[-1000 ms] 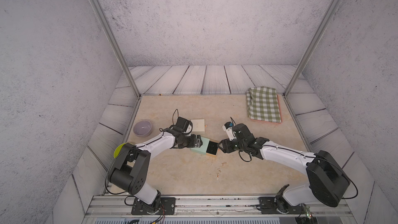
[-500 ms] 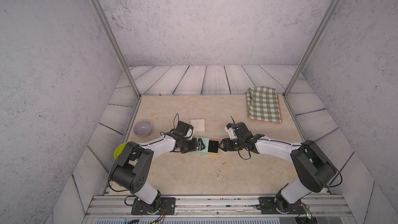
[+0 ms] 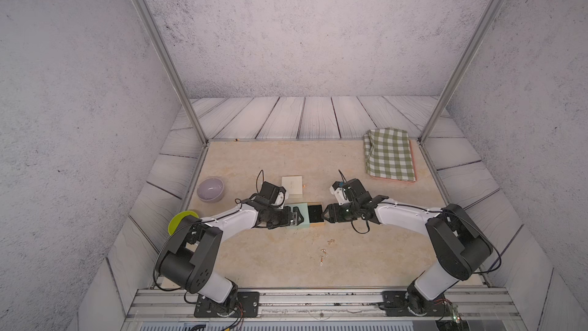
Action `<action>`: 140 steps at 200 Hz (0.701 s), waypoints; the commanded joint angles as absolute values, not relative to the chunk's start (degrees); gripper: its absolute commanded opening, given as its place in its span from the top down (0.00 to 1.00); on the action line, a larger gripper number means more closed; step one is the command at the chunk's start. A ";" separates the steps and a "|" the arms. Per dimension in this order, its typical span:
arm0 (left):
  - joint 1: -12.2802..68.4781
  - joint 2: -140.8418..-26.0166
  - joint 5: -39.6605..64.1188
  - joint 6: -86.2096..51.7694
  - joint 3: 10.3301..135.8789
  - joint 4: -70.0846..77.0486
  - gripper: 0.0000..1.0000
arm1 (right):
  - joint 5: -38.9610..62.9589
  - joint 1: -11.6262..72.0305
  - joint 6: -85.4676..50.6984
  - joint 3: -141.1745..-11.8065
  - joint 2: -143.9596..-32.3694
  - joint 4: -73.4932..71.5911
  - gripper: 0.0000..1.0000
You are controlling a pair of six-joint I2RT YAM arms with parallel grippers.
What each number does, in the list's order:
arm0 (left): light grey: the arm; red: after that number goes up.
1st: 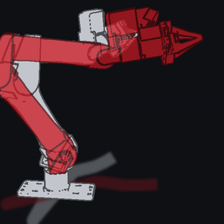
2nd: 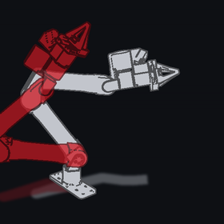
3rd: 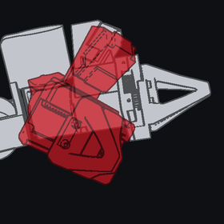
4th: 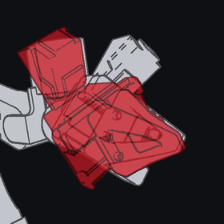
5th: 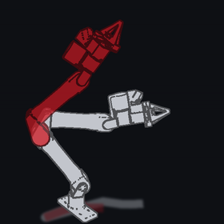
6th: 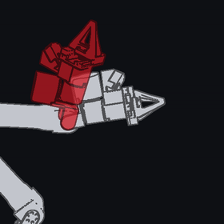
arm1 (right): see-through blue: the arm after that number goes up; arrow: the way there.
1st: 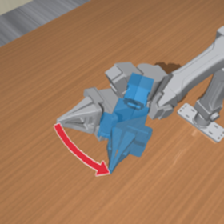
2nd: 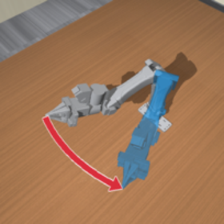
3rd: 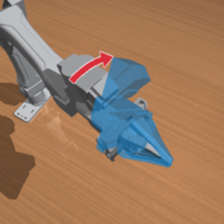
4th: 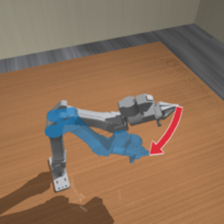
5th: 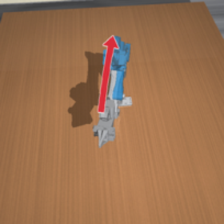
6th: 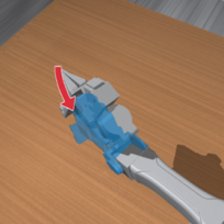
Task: Place the earrings into the drawer-style jewelry box
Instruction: Adjust the jewelry box at the center of the board, then pick up the earring from the center of the board.
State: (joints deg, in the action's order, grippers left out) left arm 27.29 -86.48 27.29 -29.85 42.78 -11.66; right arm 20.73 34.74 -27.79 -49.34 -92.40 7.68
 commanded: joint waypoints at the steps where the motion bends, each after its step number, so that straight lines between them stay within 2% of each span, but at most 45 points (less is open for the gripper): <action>1: 27.64 -82.83 25.54 -27.97 42.54 -15.48 0.02 | 19.87 34.53 -23.33 -49.31 -86.82 13.81 0.40; 52: 33.08 -71.45 24.20 -22.74 39.46 -20.66 0.02 | 17.79 34.63 -20.55 -40.67 -71.91 22.95 0.38; 60: 34.34 -71.26 24.85 -21.39 39.78 -21.60 0.00 | 17.45 34.65 -21.14 -39.91 -70.31 23.98 0.38; 72: 36.19 -71.75 25.88 -18.31 41.25 -24.64 0.05 | 17.29 34.63 -21.24 -39.14 -68.61 25.33 0.38; 116: 40.21 -74.88 24.91 -4.64 49.39 -36.05 0.06 | 15.66 34.65 -19.60 -38.23 -66.30 24.53 0.31; 128: 40.39 -76.15 24.91 -2.67 51.13 -37.53 0.07 | 15.13 34.64 -19.87 -38.83 -66.51 25.24 0.33; 140: 40.42 -76.81 25.99 -1.81 51.60 -37.33 0.07 | 14.48 34.63 -21.40 -39.10 -67.34 26.02 0.40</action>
State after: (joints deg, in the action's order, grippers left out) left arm 40.10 -75.42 25.10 -8.62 49.32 -32.38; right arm 16.91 34.70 -20.73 -38.24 -67.20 23.64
